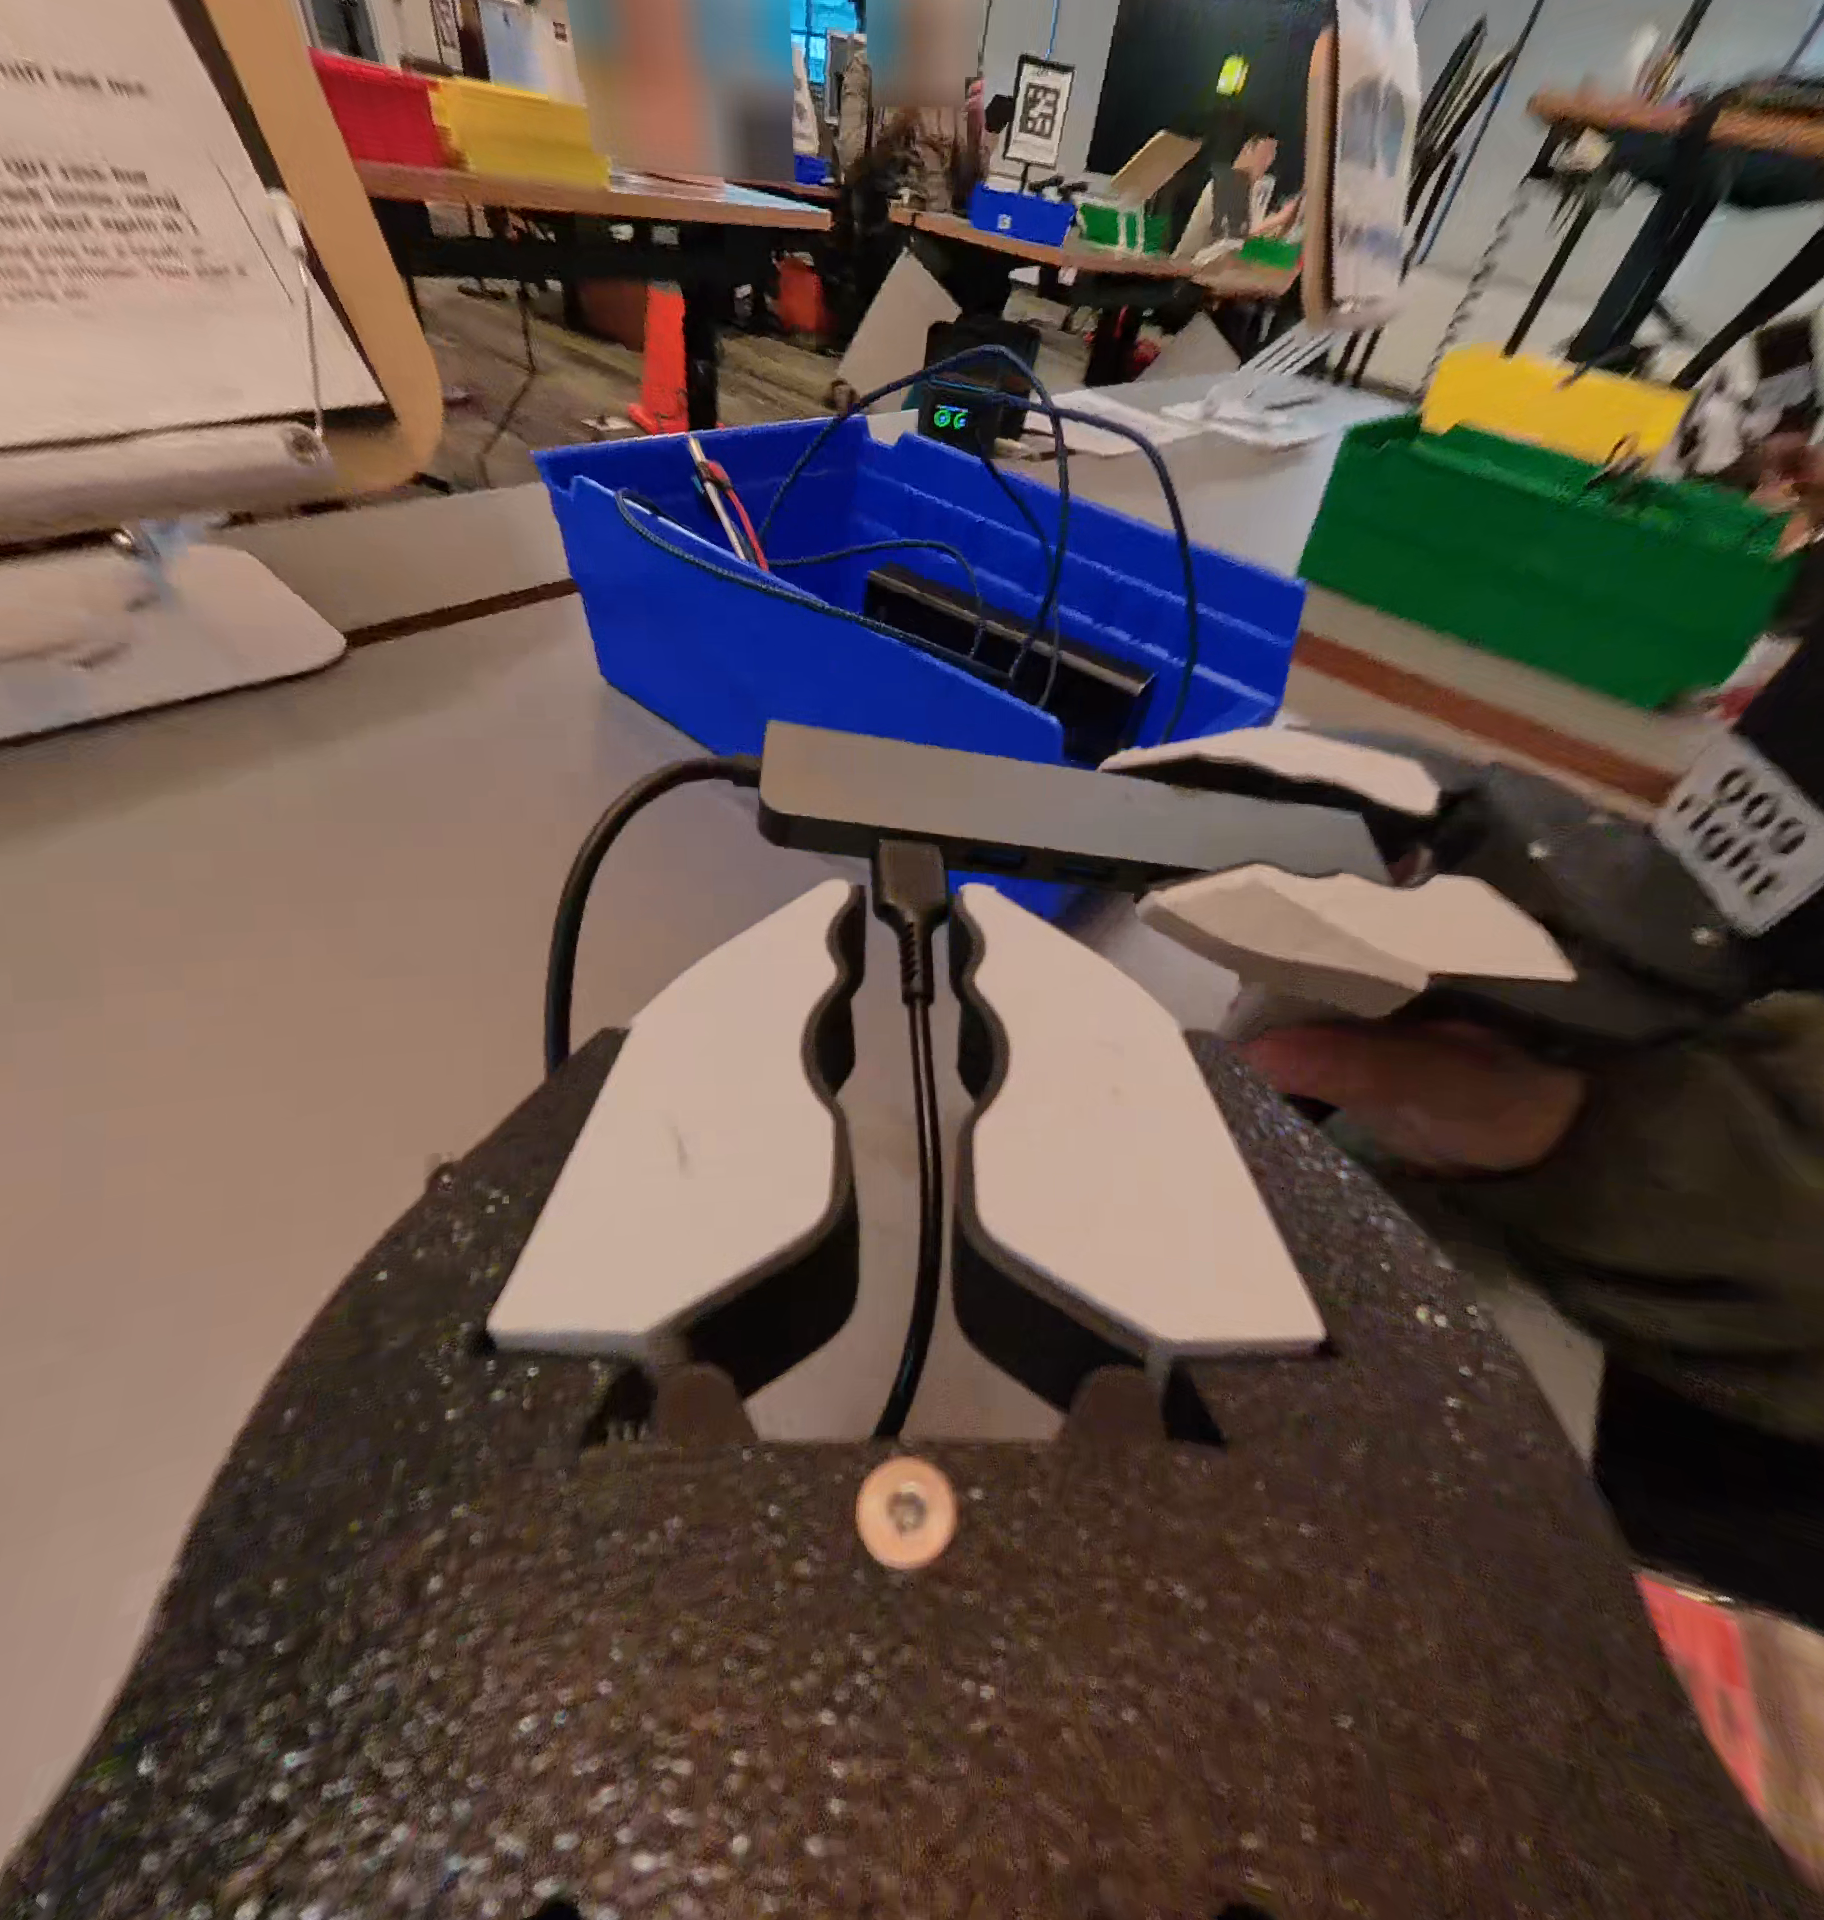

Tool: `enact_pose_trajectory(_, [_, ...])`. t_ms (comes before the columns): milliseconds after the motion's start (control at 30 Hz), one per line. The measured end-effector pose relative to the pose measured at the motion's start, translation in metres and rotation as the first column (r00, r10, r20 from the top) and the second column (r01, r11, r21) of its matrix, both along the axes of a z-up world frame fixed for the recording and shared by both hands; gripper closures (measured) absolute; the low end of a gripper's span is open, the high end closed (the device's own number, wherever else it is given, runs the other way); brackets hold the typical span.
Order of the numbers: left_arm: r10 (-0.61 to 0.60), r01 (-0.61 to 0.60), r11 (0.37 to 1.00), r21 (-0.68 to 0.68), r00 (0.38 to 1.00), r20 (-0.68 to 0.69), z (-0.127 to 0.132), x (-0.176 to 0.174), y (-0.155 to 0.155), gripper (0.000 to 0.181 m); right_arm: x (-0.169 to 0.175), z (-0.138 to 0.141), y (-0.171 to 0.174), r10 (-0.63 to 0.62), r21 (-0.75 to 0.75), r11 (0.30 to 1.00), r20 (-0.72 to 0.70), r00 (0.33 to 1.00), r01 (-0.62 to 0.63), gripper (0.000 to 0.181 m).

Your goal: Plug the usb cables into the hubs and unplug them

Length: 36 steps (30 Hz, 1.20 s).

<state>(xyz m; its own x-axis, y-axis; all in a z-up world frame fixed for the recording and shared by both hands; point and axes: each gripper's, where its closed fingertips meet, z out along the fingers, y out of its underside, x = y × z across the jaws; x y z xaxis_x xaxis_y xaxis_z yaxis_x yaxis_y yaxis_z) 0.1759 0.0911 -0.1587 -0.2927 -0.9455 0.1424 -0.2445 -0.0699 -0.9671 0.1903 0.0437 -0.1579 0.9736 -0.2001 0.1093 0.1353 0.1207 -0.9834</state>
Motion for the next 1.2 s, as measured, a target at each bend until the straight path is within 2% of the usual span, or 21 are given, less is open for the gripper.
enact_pose_trajectory(67, [0.02,-0.018,0.999,0.049,0.999,-0.039,-0.007,0.0,0.0,0.167,-0.001,0.0,0.001,-0.004,-0.005,1.0,0.008,1.0,0.004,0.146])
enact_pose_trajectory(133, [0.0,0.003,0.999,0.04,0.997,-0.082,-0.012,-0.001,-0.004,0.158,-0.001,0.0,0.0,-0.004,-0.001,1.0,0.01,1.0,0.004,0.146])
enact_pose_trajectory(167, [0.013,-0.009,0.999,0.045,0.996,-0.093,-0.014,-0.001,-0.003,0.16,-0.001,0.0,0.001,0.004,-0.004,1.0,0.009,1.0,-0.004,0.146])
enact_pose_trajectory(200, [0.032,-0.026,0.998,0.065,0.996,-0.087,-0.014,-0.001,-0.001,0.172,-0.002,0.0,0.001,0.003,-0.005,1.0,0.012,1.0,-0.003,0.146])
enact_pose_trajectory(467, [0.126,-0.117,0.96,0.256,0.992,-0.02,-0.016,0.002,0.003,0.176,0.0,-0.001,0.002,0.004,-0.015,1.0,-0.004,1.0,-0.004,0.146])
enact_pose_trajectory(733, [0.147,-0.139,0.953,0.268,0.989,-0.008,-0.012,0.005,0.004,0.176,0.002,-0.001,0.002,-0.02,-0.014,1.0,0.004,1.0,0.02,0.146])
enact_pose_trajectory(833, [0.112,-0.109,0.967,0.231,0.994,0.001,-0.007,0.006,-0.001,0.175,0.004,0.004,-0.001,-0.016,0.032,0.999,-0.048,0.999,0.018,0.146])
enact_pose_trajectory(867, [0.098,-0.097,0.967,0.237,0.995,0.007,-0.004,0.004,-0.003,0.17,0.006,0.005,-0.002,-0.016,0.042,0.999,-0.068,0.998,0.019,0.146])
enact_pose_trajectory(900, [0.088,-0.09,0.967,0.236,0.996,0.019,0.001,0.0,-0.005,0.154,0.007,0.008,-0.004,-0.015,0.049,0.999,-0.071,0.997,0.018,0.146])
enact_pose_trajectory(967, [0.103,-0.116,0.964,0.241,0.993,0.065,0.017,-0.013,-0.002,0.136,0.014,0.018,-0.012,-0.041,0.063,0.997,-0.051,0.998,0.044,0.146])
enact_pose_trajectory(1067, [0.196,-0.241,0.947,0.211,0.957,0.214,0.048,-0.042,0.029,0.135,0.028,0.046,-0.033,-0.082,0.123,0.989,-0.035,0.996,0.086,0.146])
enact_pose_trajectory(1133, [0.284,-0.332,0.921,0.205,0.931,0.23,0.05,-0.058,0.065,0.135,0.033,0.074,-0.051,-0.089,0.191,0.977,-0.031,0.996,0.093,0.146])
enact_pose_trajectory(1200, [0.33,-0.363,0.913,0.185,0.925,0.188,0.037,-0.067,0.092,0.135,0.033,0.106,-0.069,-0.098,0.264,0.959,-0.026,0.995,0.101,0.146])
